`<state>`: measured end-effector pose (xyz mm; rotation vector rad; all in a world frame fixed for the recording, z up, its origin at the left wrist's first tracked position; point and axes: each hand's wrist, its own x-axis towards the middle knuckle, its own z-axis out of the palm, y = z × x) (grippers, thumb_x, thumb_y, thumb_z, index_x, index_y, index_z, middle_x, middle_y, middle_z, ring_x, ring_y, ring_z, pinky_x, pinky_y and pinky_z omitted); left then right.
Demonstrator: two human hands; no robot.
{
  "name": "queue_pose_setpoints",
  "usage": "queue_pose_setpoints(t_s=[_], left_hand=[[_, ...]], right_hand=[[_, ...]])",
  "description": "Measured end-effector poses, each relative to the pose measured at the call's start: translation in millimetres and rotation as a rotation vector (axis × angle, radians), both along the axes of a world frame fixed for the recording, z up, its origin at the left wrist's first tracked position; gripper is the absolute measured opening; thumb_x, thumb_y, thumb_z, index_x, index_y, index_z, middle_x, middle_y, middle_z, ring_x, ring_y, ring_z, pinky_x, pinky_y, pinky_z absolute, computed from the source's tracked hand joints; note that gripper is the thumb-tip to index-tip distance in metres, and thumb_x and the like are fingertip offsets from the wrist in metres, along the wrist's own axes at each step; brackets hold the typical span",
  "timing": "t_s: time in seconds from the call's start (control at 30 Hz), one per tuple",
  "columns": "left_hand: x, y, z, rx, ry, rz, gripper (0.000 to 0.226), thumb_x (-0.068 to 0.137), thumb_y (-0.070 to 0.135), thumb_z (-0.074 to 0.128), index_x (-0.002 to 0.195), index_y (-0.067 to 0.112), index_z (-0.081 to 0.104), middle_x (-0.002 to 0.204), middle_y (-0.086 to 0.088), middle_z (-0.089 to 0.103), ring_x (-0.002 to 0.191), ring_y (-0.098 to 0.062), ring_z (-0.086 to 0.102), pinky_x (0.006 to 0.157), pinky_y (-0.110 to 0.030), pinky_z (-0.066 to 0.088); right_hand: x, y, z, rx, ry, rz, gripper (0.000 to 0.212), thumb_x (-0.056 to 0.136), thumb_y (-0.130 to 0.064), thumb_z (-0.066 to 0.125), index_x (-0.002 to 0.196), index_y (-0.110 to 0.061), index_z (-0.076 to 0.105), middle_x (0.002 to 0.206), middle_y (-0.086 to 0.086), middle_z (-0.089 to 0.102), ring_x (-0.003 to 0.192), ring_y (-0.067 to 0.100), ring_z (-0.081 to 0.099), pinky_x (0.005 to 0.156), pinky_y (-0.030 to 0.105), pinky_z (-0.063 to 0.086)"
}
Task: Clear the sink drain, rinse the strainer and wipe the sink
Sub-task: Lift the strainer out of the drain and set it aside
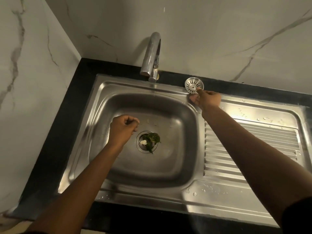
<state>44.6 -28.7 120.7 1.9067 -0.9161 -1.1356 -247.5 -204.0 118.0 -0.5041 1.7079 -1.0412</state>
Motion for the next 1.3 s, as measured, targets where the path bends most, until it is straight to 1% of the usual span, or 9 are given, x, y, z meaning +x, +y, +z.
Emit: queue_pose_setpoints(t_s=[0.1,0.2,0.33,0.43,0.53,0.63,0.77,0.93,1.3], left_hand=[[4.4,3.4,-8.1,0.019,-0.022,-0.007,0.005,0.094,0.019,0.074,0.092,0.022,0.078,0.089,-0.001,0.079,0.082,-0.02,0.079,0.082,-0.039,0.064],[8.1,6.5,-20.4,0.028,-0.079,-0.057,0.005,0.092,0.018,0.077,0.094,0.021,0.079,0.092,0.006,0.078,0.084,-0.02,0.078,0.085,-0.041,0.064],[11.2,13.4,-46.6,0.054,-0.228,-0.193,0.014,0.088,0.018,0.081,0.101,0.023,0.079,0.091,0.018,0.073,0.088,-0.004,0.071,0.089,-0.033,0.061],[9.3,16.0,-66.6,0.148,-0.281,-0.256,0.022,0.088,0.018,0.081,0.111,0.02,0.08,0.098,0.006,0.077,0.098,-0.015,0.073,0.094,-0.035,0.059],[4.9,15.1,-85.2,0.22,-0.314,-0.322,0.028,0.089,0.022,0.08,0.117,0.018,0.079,0.112,-0.002,0.08,0.106,-0.021,0.074,0.097,-0.041,0.06],[-1.8,11.9,-101.2,0.239,-0.356,-0.415,0.027,0.092,0.02,0.076,0.119,0.021,0.079,0.116,-0.003,0.081,0.106,-0.023,0.074,0.094,-0.041,0.061],[-11.0,7.3,-118.2,0.269,-0.426,-0.487,0.029,0.089,0.009,0.069,0.112,0.024,0.082,0.103,-0.004,0.081,0.093,-0.027,0.075,0.075,-0.03,0.054],[-21.1,4.2,-134.9,0.284,-0.492,-0.533,0.024,0.088,0.009,0.071,0.109,0.018,0.078,0.102,-0.009,0.079,0.095,-0.031,0.075,0.077,-0.035,0.056],[-33.4,10.6,-151.0,0.288,-0.661,-0.628,0.021,0.097,0.02,0.07,0.118,0.016,0.072,0.115,-0.01,0.076,0.106,-0.028,0.074,0.088,-0.036,0.057]], right_hand=[[5.6,21.9,6.0,-0.074,-0.03,-0.012,0.005,0.097,-0.015,0.073,0.097,-0.01,0.071,0.082,0.015,0.08,0.077,0.028,0.081,0.072,0.037,0.067],[21.3,59.2,2.1,-0.161,0.082,0.122,0.015,0.102,-0.015,0.063,0.09,-0.02,0.07,0.083,0.014,0.077,0.076,0.028,0.076,0.078,0.044,0.066],[58.3,115.9,-25.0,-0.182,0.504,0.807,0.014,0.099,-0.023,0.064,0.106,-0.031,0.073,0.102,-0.004,0.078,0.088,0.012,0.074,0.084,0.036,0.064],[90.2,131.6,-50.5,-0.094,0.675,1.183,0.034,0.097,-0.023,0.065,0.131,-0.025,0.066,0.129,-0.001,0.07,0.114,0.018,0.067,0.095,0.029,0.052],[115.8,134.4,-74.6,-0.063,0.819,1.456,0.017,0.097,-0.026,0.06,0.111,-0.026,0.068,0.11,0.0,0.072,0.099,0.022,0.07,0.08,0.031,0.056],[128.9,136.0,-102.3,-0.08,0.961,1.639,0.026,0.099,-0.036,0.062,0.123,-0.03,0.062,0.118,0.001,0.068,0.103,0.023,0.067,0.086,0.041,0.06],[131.7,139.2,-128.9,-0.176,1.165,1.732,0.046,0.098,-0.03,0.065,0.143,-0.028,0.052,0.132,0.003,0.063,0.121,0.027,0.058,0.094,0.041,0.054],[134.4,148.8,-141.7,-0.24,1.323,1.693,0.046,0.096,-0.02,0.067,0.141,-0.02,0.056,0.135,0.005,0.061,0.118,0.028,0.059,0.089,0.037,0.051],[117.5,154.6,-131.7,-0.207,1.208,1.755,0.03,0.095,0.0,0.061,0.122,-0.007,0.071,0.126,0.015,0.064,0.117,0.029,0.061,0.089,0.04,0.058]])
